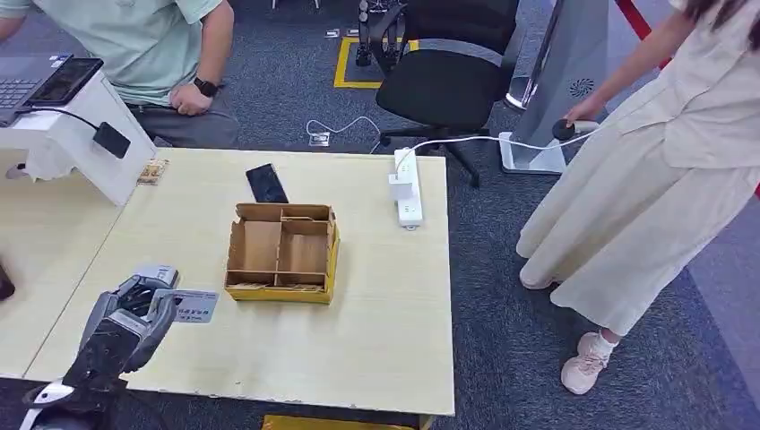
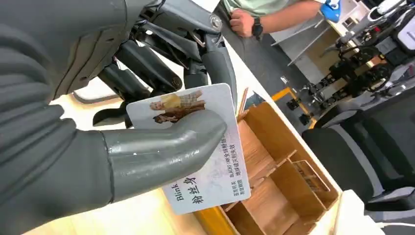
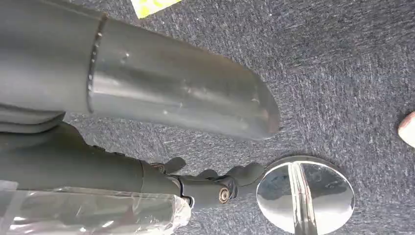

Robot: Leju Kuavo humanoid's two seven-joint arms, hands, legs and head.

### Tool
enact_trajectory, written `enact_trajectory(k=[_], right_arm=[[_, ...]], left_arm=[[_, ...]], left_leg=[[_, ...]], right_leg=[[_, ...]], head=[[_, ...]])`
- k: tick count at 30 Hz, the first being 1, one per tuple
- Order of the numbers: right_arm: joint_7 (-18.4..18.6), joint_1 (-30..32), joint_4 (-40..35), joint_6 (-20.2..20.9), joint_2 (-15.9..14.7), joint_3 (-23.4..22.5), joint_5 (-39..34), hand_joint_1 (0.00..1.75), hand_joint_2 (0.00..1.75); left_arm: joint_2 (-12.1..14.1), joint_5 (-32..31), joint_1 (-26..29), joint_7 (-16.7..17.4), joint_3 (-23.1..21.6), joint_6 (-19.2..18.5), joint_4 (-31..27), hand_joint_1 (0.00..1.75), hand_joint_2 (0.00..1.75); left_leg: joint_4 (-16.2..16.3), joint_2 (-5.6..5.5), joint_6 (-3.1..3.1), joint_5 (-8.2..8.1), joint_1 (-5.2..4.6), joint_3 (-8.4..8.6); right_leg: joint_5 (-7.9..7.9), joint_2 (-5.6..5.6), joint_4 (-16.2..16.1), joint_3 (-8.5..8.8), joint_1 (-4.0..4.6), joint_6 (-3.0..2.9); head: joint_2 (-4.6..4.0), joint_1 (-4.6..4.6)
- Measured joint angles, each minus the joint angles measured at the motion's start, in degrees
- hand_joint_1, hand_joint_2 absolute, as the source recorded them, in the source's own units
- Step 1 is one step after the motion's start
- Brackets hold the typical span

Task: Pass the card to the sensor for recognition and then transmit it.

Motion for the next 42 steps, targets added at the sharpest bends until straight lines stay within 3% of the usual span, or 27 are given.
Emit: enact_trajectory(k=[16,23,28,34,37,42], right_arm=[[0.39,-0.26,-0.07,0.00,0.00,0.00,1.12,0.00,0.00],[-0.09,-0.35,-0.04,-0.11,-0.09,0.00,0.85,0.00,0.00],[0.20,-0.33,-0.04,-0.09,-0.15,0.00,1.18,0.00,0.00],[0.33,-0.35,-0.07,-0.09,-0.15,0.00,1.46,0.00,0.00],[0.44,-0.36,-0.07,-0.09,-0.15,0.00,1.51,0.00,0.00],[0.48,-0.40,-0.09,-0.13,-0.13,0.00,1.51,0.00,0.00]], left_arm=[[-0.17,-1.18,-0.66,0.37,0.04,0.22,0.11,1.75,1.75],[-0.20,0.51,-1.87,-3.15,1.22,-0.43,0.85,1.75,1.75],[-0.20,-3.67,-1.53,-2.84,1.18,-0.39,-0.13,1.75,1.75],[-0.17,-5.14,-1.89,0.48,1.20,2.41,0.00,1.75,1.75],[-0.26,-5.86,-2.19,3.74,1.75,5.10,0.37,1.75,1.75],[-1.18,-5.62,-2.70,7.49,6.12,10.27,2.43,1.75,1.75]], left_leg=[[0.00,0.00,0.00,0.00,0.00,0.00],[0.00,0.01,0.00,0.00,0.00,0.00],[0.00,0.01,0.00,-0.01,0.00,0.00],[0.00,0.01,0.00,0.00,0.00,0.00],[0.00,0.01,0.00,0.00,0.01,0.01],[0.00,0.02,0.00,0.00,0.01,0.01]], right_leg=[[0.00,0.01,0.00,0.00,0.00,0.00],[0.00,0.01,0.00,0.00,0.00,-0.01],[-0.01,0.02,0.00,0.00,0.00,0.00],[0.00,0.01,0.00,0.00,0.00,0.00],[0.00,0.02,0.00,0.01,0.00,-0.01],[0.00,0.03,0.01,0.00,0.01,-0.01]], head=[[0.02,-0.02],[0.02,-0.02],[0.02,-0.04],[0.02,-0.02],[0.00,-0.02],[0.02,-0.02]])
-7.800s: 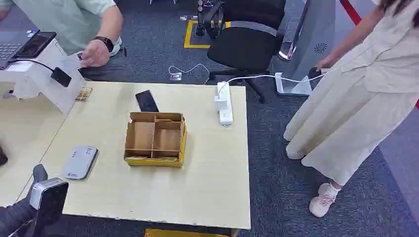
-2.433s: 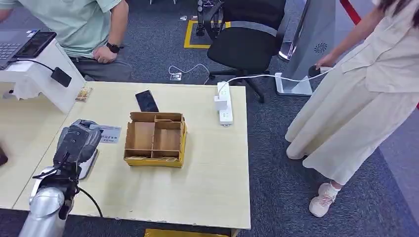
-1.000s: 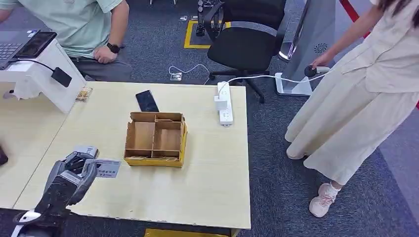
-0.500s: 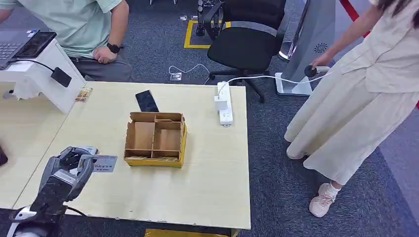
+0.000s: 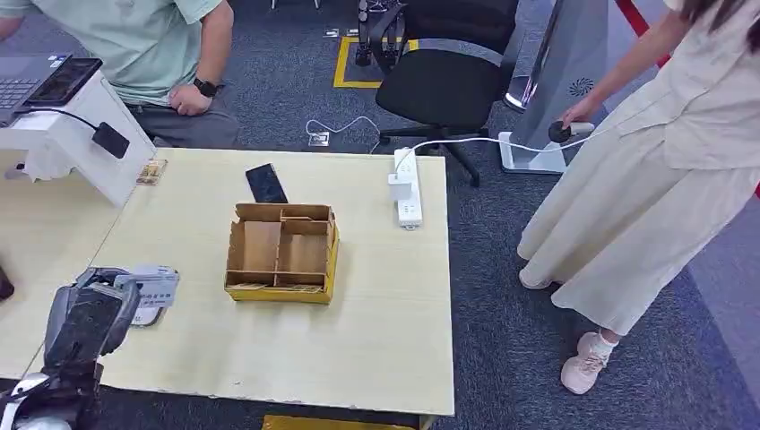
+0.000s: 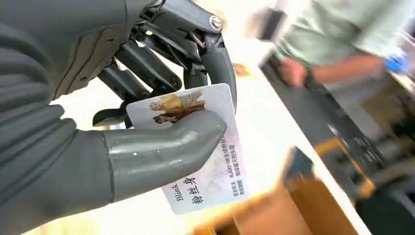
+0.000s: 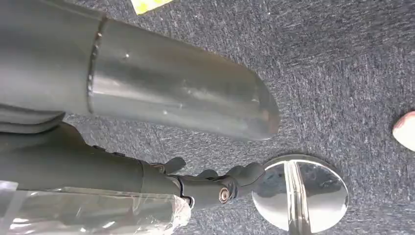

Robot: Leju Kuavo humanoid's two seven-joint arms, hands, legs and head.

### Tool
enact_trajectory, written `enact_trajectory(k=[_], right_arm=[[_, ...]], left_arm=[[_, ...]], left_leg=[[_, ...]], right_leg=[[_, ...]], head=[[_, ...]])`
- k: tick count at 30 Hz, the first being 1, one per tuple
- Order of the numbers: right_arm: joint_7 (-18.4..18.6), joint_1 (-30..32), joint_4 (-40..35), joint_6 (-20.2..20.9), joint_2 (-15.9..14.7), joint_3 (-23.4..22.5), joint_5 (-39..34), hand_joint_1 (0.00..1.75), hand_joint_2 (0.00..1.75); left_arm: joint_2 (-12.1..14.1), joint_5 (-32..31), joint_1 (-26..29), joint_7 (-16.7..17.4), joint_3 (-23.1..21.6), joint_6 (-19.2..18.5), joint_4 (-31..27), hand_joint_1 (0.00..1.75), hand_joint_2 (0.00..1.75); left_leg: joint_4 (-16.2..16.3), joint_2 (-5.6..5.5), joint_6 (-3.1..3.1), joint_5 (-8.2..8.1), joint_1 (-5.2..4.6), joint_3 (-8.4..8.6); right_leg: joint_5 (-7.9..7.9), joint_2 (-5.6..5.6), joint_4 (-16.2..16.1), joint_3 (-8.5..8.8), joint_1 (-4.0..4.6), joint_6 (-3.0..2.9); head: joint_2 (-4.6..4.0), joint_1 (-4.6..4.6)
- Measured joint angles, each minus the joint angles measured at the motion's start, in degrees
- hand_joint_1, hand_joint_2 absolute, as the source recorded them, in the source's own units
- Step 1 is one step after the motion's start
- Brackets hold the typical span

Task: Pass the card to the sensor for recognition and then transmit it.

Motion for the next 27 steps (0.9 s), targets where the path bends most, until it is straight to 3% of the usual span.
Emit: enact_trajectory(k=[7,19,23,27], right_arm=[[0.48,0.03,-0.13,0.00,0.00,-0.04,-0.02,0.00,0.00],[0.50,0.08,-0.22,0.00,0.00,-0.39,-0.15,0.00,0.00],[0.48,0.13,-0.22,0.02,0.00,-0.96,-0.57,0.00,0.00],[0.31,0.11,-0.22,0.13,0.00,-1.33,-0.74,0.00,0.00]], left_arm=[[-1.79,-2.62,-0.11,1.42,5.74,2.21,1.40,1.75,1.75],[-3.32,-1.31,-0.03,3.94,9.40,1.82,2.01,1.75,1.75],[-4.74,-0.46,0.65,4.22,13.22,-1.20,2.49,1.75,1.75],[-8.20,-0.77,1.37,3.91,16.65,-6.77,2.49,1.75,1.75]], left_leg=[[0.00,-0.01,0.00,0.00,-0.01,-0.02],[0.00,0.00,0.00,0.00,-0.01,-0.02],[0.00,-0.01,0.00,-0.01,-0.01,-0.02],[-0.01,-0.01,0.01,-0.02,-0.01,-0.03]], right_leg=[[-0.01,-0.02,0.00,0.00,-0.01,0.00],[-0.01,-0.01,0.00,0.01,-0.01,0.01],[-0.03,-0.02,0.00,0.00,0.00,0.01],[-0.03,-0.02,-0.01,0.00,-0.01,0.03]], head=[[0.00,0.00],[0.00,-0.02],[0.00,-0.07],[0.00,-0.07]])
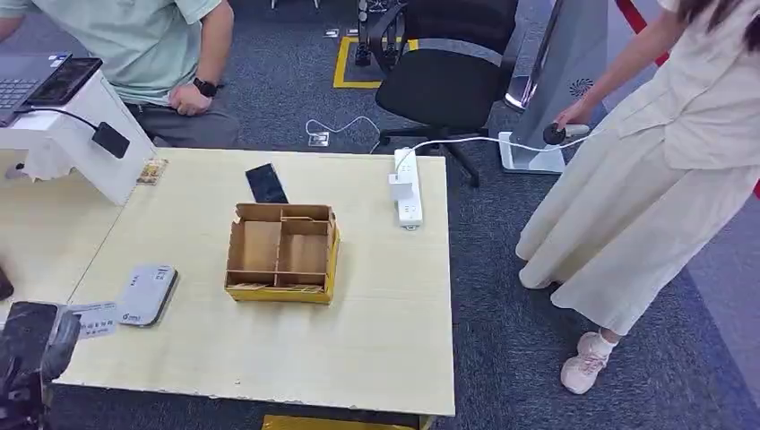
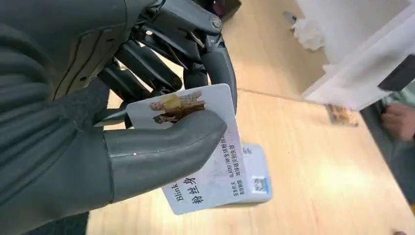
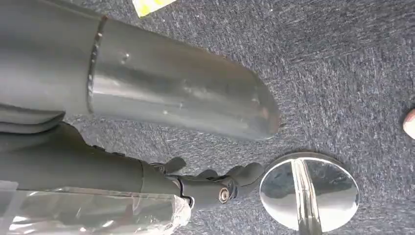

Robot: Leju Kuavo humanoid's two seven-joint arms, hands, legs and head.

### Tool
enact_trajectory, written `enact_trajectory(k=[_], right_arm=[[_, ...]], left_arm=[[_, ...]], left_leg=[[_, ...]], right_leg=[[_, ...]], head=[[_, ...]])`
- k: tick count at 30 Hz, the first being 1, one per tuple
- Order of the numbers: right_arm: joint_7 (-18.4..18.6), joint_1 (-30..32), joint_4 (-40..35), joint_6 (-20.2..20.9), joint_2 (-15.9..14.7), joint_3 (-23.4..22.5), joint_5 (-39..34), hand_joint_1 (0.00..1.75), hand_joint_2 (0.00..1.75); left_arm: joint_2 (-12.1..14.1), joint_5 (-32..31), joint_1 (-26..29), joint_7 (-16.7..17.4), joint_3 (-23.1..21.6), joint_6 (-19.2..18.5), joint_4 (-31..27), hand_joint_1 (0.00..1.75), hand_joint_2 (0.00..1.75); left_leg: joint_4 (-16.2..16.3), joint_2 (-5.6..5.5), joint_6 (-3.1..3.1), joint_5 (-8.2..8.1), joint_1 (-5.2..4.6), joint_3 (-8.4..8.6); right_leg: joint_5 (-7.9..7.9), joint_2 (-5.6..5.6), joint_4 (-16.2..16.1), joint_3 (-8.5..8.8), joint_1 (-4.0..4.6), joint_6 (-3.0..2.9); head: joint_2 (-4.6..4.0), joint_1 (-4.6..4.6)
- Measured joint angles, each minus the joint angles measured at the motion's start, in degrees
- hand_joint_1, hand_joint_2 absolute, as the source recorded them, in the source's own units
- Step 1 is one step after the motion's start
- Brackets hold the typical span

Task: Pass the card to the sensor for recognition and then transmit it.

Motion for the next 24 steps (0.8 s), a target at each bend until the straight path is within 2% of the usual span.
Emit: enact_trajectory(k=[8,12,17,24], right_arm=[[-0.72,-0.41,0.00,0.24,0.00,-0.48,-0.61,0.00,0.00],[-0.87,-0.66,0.00,0.24,-0.02,-0.61,-0.70,0.00,0.00],[-0.85,-1.07,0.00,0.26,-0.02,-0.59,-0.44,0.00,0.00],[-0.85,-1.41,0.00,0.59,-0.02,-0.59,-0.15,0.00,0.00]], left_arm=[[-4.83,0.11,1.75,-1.11,2.38,-3.39,-0.02,1.75,1.75],[-7.14,0.16,2.01,-1.40,4.63,-6.40,-0.02,1.75,1.75],[-8.28,-1.36,1.51,-2.21,5.13,-8.50,-0.15,1.75,1.75],[-8.83,-1.99,0.76,-2.86,5.13,-8.81,-0.20,1.75,1.75]], left_leg=[[0.01,-0.01,0.01,0.00,-0.02,0.01],[0.01,-0.01,0.01,0.00,-0.02,0.03],[0.01,-0.03,0.00,0.00,-0.01,0.03],[0.01,-0.03,0.00,0.01,-0.01,0.04]], right_leg=[[0.01,-0.03,-0.01,0.02,-0.02,0.01],[0.01,-0.03,-0.01,0.02,-0.01,0.01],[0.00,-0.05,0.00,0.02,-0.01,0.00],[0.01,-0.04,0.00,0.02,-0.01,0.00]], head=[[0.00,0.04],[0.00,0.04],[0.00,0.04],[0.00,0.04]])
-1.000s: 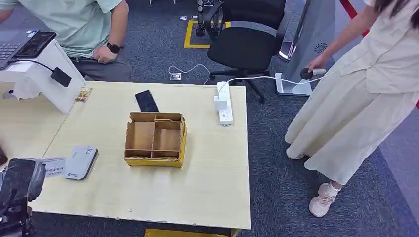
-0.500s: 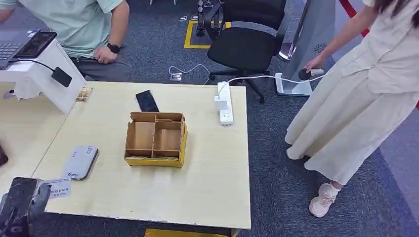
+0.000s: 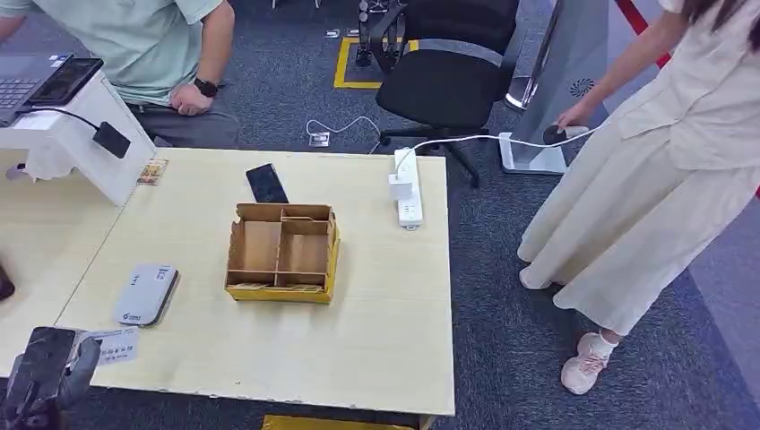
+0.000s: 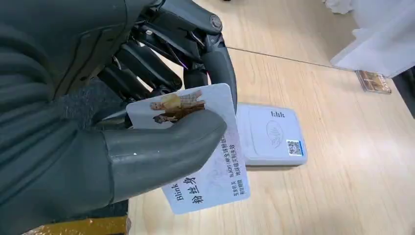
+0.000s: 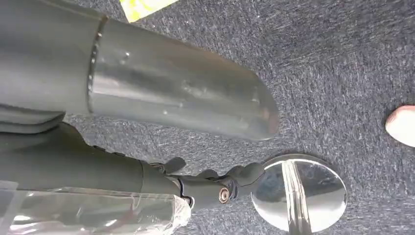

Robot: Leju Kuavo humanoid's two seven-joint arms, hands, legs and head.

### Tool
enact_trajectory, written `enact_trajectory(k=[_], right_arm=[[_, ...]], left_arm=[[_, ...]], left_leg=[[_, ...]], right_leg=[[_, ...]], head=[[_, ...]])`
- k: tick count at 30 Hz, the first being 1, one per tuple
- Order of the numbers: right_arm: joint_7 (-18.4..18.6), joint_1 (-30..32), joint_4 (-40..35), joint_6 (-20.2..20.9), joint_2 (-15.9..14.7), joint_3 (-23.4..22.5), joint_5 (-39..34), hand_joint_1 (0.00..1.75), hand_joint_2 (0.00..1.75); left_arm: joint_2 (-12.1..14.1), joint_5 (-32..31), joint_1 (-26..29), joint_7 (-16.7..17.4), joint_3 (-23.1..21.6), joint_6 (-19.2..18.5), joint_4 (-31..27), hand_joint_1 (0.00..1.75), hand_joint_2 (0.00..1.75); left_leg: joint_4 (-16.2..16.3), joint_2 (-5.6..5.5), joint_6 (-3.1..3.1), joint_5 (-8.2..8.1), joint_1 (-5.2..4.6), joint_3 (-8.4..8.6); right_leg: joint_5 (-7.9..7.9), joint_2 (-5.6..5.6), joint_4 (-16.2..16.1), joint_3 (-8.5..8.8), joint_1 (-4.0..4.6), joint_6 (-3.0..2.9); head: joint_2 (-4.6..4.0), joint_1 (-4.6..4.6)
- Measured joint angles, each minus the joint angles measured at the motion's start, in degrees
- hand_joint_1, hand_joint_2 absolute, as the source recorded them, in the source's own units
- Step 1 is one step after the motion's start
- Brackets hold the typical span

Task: Pass the card to the sensor for recognition and then transmit it.

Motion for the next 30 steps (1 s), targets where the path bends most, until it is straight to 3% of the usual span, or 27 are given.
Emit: enact_trajectory(k=[8,11,18,20,25,30], right_arm=[[0.09,-0.17,0.02,0.00,0.00,0.00,0.20,0.00,0.00],[0.37,-0.23,0.04,-0.02,0.02,0.09,0.74,0.00,0.00],[1.20,-0.74,0.09,-0.09,0.00,1.14,1.55,0.00,0.00],[1.55,-0.91,0.13,-0.11,0.00,1.62,1.64,0.00,0.00],[1.73,-1.02,0.28,-0.11,0.00,2.62,1.73,0.00,0.00],[2.10,-0.99,0.57,-0.15,0.00,3.10,1.51,0.00,0.00]], left_arm=[[-0.07,-0.28,-0.74,-0.20,-0.02,0.00,-0.39,1.75,1.75],[0.57,-1.68,-1.86,0.28,-1.12,1.84,-0.27,1.75,1.75],[6.93,-3.17,-6.89,3.54,-9.93,9.37,4.76,1.75,1.75],[9.91,-3.28,-9.62,5.16,-13.89,11.67,8.12,1.75,1.75],[14.45,-4.70,-15.21,7.21,-21.29,13.31,13.82,1.75,1.75],[16.85,-6.60,-18.59,8.35,-25.25,14.73,18.89,1.75,1.75]], left_leg=[[0.00,0.00,0.00,0.00,0.00,0.01],[0.01,-0.01,0.00,0.00,0.00,0.01],[0.02,-0.01,-0.01,0.06,0.01,0.07],[0.02,-0.12,-0.03,0.12,0.02,0.01],[0.02,-0.08,-0.03,0.12,0.01,0.04],[0.02,-0.05,-0.02,0.11,0.01,0.03]], right_leg=[[0.00,0.00,-0.01,-0.01,0.00,0.00],[0.00,-0.01,-0.01,-0.02,0.00,0.00],[0.05,-0.01,0.01,-0.03,0.01,-0.05],[0.05,-0.14,0.02,0.02,0.02,-0.05],[0.06,-0.04,0.02,0.03,0.01,-0.03],[0.06,0.00,0.01,0.02,0.01,-0.03]], head=[[0.00,0.00],[0.00,0.00],[0.00,0.00],[0.00,0.02],[-0.02,-0.02],[-0.02,-0.02]])
